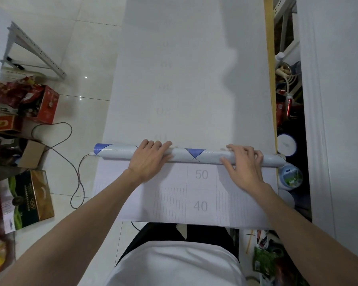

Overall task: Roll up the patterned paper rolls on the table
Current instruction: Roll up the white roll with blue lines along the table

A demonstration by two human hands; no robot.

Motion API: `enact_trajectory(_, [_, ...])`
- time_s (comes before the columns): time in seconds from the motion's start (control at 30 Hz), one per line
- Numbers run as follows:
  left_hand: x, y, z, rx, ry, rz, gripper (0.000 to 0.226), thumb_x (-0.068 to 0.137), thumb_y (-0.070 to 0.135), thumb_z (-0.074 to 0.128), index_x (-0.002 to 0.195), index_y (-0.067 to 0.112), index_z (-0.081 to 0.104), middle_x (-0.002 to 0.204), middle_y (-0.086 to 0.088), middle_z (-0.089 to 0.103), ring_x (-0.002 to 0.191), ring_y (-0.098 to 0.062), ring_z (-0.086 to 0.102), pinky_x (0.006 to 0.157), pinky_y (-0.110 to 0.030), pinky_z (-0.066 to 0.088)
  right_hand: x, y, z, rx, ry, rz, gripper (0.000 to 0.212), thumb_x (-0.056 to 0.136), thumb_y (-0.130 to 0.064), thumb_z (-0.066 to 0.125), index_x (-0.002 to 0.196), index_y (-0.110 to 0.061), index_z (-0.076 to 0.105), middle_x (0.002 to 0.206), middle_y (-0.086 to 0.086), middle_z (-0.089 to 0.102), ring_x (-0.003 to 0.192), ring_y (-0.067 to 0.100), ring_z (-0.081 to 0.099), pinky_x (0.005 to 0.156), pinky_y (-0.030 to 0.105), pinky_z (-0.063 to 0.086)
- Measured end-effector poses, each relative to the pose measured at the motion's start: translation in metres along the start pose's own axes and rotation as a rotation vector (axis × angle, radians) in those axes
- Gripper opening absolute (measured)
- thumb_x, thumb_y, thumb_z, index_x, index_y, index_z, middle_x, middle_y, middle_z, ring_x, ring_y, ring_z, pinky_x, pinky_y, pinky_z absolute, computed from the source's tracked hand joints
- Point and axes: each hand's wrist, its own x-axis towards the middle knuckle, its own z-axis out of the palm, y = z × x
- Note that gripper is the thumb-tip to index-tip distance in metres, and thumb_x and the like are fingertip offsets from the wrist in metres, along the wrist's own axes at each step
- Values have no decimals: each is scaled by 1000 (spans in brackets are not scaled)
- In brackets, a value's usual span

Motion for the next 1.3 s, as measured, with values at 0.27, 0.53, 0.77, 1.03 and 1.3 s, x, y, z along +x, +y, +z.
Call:
enact_trajectory(0.27, [-4, 1, 3, 39, -3, -3, 46, 94, 50, 56, 123, 14, 57, 103, -11, 56, 87, -32, 51, 83, -40, 43, -2, 3, 2, -69, -44, -68, 57, 86, -62, 58, 133, -30, 53, 124, 0, 45, 118, 24, 41, 101, 43, 23])
enact_trajectory(0.53, [-8, -11, 2, 12, -46, 81, 57, 95, 60, 40, 130, 17, 52, 121, -11, 51, 105, -31, 49, 94, -41, 38, -5, 7, 5, -31, -37, -63, 41, 96, -58, 42, 127, -33, 50, 133, -4, 45, 125, 19, 37, 102, 41, 21])
enact_trajectory(0.77, [-3, -9, -5, 26, -52, 76, 41, 102, 43, 35, 121, 14, 57, 96, -7, 61, 82, -30, 56, 84, -38, 39, -1, 2, -1, 10, 48, -53, 35, 96, -54, 48, 122, -30, 53, 115, -4, 57, 113, 17, 39, 98, 40, 25])
enact_trajectory(1.03, [-10, -11, -5, 58, -72, 76, 54, 90, 58, 57, 125, 16, 57, 105, -9, 55, 88, -30, 51, 84, -40, 40, -6, 5, 4, -54, 3, -115, 49, 88, -64, 51, 124, -32, 57, 120, -4, 46, 115, 22, 43, 100, 43, 22])
enact_trajectory(1.3, [-9, -12, 0, 23, -48, 75, 48, 98, 54, 41, 126, 17, 55, 117, -10, 53, 97, -30, 52, 90, -39, 36, -9, 1, 5, -39, -18, -70, 43, 94, -61, 43, 123, -31, 54, 129, -2, 48, 122, 21, 40, 103, 43, 22])
